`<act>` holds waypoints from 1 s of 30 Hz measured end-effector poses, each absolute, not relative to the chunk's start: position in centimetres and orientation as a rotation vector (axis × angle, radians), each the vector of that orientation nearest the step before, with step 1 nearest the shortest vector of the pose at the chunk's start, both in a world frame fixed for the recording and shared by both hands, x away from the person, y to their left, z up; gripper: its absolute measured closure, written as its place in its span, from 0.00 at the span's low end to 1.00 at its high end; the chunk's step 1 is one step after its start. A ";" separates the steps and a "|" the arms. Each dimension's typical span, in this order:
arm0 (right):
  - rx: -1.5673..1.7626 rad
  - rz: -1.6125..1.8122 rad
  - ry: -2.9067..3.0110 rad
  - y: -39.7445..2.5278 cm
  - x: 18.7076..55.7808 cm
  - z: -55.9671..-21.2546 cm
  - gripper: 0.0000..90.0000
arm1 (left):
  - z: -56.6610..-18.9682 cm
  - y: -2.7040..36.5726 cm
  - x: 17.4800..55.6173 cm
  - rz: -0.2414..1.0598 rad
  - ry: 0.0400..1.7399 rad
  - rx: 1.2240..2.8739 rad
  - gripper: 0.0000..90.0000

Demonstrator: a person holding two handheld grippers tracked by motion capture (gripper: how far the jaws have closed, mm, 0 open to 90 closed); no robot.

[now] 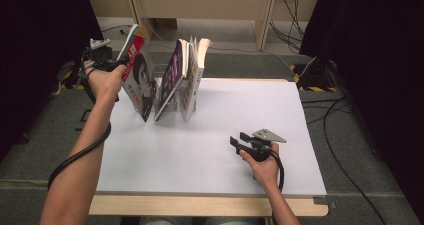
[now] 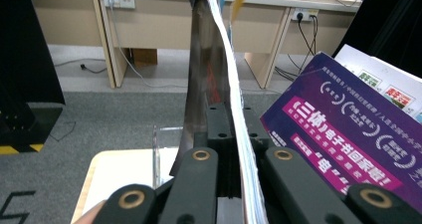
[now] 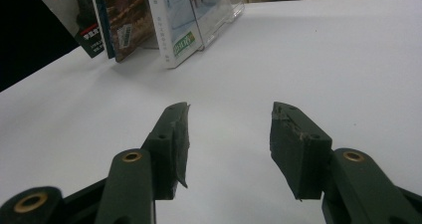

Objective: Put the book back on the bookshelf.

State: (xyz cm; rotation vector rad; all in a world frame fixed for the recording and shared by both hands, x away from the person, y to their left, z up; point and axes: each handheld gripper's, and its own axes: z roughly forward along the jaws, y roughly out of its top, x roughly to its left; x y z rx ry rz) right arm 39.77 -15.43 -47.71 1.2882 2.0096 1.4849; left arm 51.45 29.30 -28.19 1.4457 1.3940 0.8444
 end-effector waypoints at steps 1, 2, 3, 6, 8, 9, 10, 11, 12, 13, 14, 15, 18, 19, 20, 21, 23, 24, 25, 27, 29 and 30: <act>1.290 1.488 2.011 -15.4 39.8 -47.7 0.56 | -28.2 29.3 51.5 0.847 1.392 1.441 0.96; 1.293 1.488 2.010 -15.4 39.8 -47.7 0.56 | -28.3 29.2 51.6 0.851 1.389 1.436 0.96; 1.301 1.492 2.008 -15.4 39.8 -47.7 0.56 | -28.4 29.2 51.7 0.855 1.391 1.444 0.96; 1.291 1.487 2.012 -15.3 39.8 -47.8 0.56 | -29.1 29.0 52.0 0.831 1.403 1.450 0.96; 1.291 1.487 2.015 -15.3 39.8 -47.8 0.56 | -29.7 28.8 52.2 0.824 1.414 1.457 0.96; 1.288 1.488 2.014 -15.3 39.8 -47.8 0.56 | -30.1 28.8 52.3 0.822 1.412 1.453 0.96; 1.288 1.489 2.015 -15.3 39.8 -47.8 0.56 | -30.1 28.8 52.3 0.826 1.410 1.449 0.96; 1.290 1.490 2.013 -15.3 39.8 -47.7 0.56 | -30.1 28.7 52.4 0.823 1.408 1.448 0.96; 1.290 1.488 2.013 -15.4 39.8 -47.7 0.56 | -30.1 28.6 52.4 0.828 1.403 1.458 0.96; 1.294 1.489 2.008 -15.4 39.8 -47.8 0.56 | -30.0 28.6 52.5 0.826 1.403 1.460 0.96; 1.295 1.489 2.008 -15.5 39.8 -47.8 0.56 | -30.0 28.5 52.5 0.825 1.405 1.460 0.96; 1.297 1.489 2.008 -15.5 39.8 -47.8 0.56 | -30.0 28.5 52.7 0.818 1.404 1.467 0.96; 1.291 1.488 2.011 -15.4 39.8 -47.8 0.56 | -29.6 28.5 53.1 0.768 1.408 1.492 0.96; 1.292 1.489 2.012 -15.4 39.8 -47.8 0.56 | -29.6 28.4 53.2 0.763 1.410 1.494 0.95; 1.291 1.488 2.013 -15.4 39.8 -47.7 0.56 | -29.5 28.4 53.2 0.753 1.409 1.505 0.95; 1.288 1.489 2.014 -15.3 39.8 -47.7 0.56 | -29.4 28.3 53.2 0.745 1.408 1.507 0.95; 1.286 1.488 2.014 -15.3 39.8 -47.7 0.56 | -29.4 28.3 53.3 0.733 1.409 1.506 0.95; 1.289 1.487 2.014 -15.4 39.8 -47.7 0.56 | -29.4 28.3 53.3 0.733 1.409 1.506 0.94; 1.288 1.485 2.012 -15.4 39.8 -47.7 0.56 | -29.4 28.2 53.3 0.740 1.403 1.517 0.94; 1.293 1.491 2.008 -15.5 39.8 -47.7 0.56 | -29.3 27.9 53.3 0.742 1.388 1.542 0.94; 1.292 1.489 2.009 -15.5 39.8 -47.7 0.56 | -29.3 27.7 53.3 0.732 1.384 1.545 0.93; 1.294 1.488 2.011 -15.4 39.8 -47.7 0.56 | -29.3 27.6 53.3 0.723 1.384 1.542 0.92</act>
